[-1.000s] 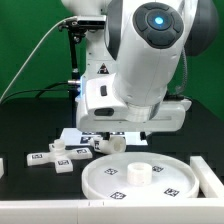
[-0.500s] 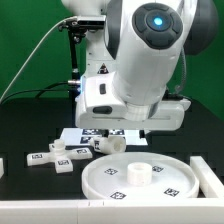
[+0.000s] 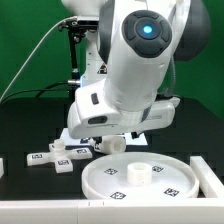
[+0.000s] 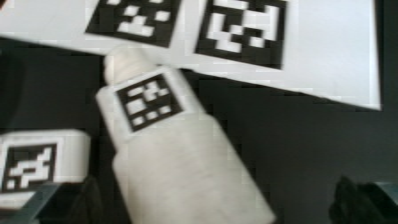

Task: Assemble round table

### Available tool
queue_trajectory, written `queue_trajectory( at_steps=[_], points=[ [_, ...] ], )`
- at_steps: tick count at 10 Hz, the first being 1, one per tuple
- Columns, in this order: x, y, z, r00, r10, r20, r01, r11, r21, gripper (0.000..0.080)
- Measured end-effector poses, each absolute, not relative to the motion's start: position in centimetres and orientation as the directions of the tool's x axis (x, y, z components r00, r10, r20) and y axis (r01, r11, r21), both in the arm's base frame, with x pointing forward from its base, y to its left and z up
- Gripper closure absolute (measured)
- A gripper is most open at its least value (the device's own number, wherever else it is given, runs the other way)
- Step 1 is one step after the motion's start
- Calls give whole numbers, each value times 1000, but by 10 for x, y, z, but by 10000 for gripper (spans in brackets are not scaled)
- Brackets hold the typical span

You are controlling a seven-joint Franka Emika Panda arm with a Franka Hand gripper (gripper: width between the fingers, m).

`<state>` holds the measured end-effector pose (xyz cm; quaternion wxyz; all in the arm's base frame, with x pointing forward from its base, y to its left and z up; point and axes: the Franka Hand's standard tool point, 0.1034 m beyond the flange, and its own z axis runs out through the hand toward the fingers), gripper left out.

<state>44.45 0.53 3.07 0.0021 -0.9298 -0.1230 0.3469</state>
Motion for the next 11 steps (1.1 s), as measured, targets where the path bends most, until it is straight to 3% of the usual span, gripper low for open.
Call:
queue_trajectory(
  at_steps=[1, 11],
  points=[
    [446, 5, 29, 717, 279, -639, 264, -957, -122, 150],
    [443, 11, 24, 670, 259, -696, 262, -959, -104, 150]
  ],
)
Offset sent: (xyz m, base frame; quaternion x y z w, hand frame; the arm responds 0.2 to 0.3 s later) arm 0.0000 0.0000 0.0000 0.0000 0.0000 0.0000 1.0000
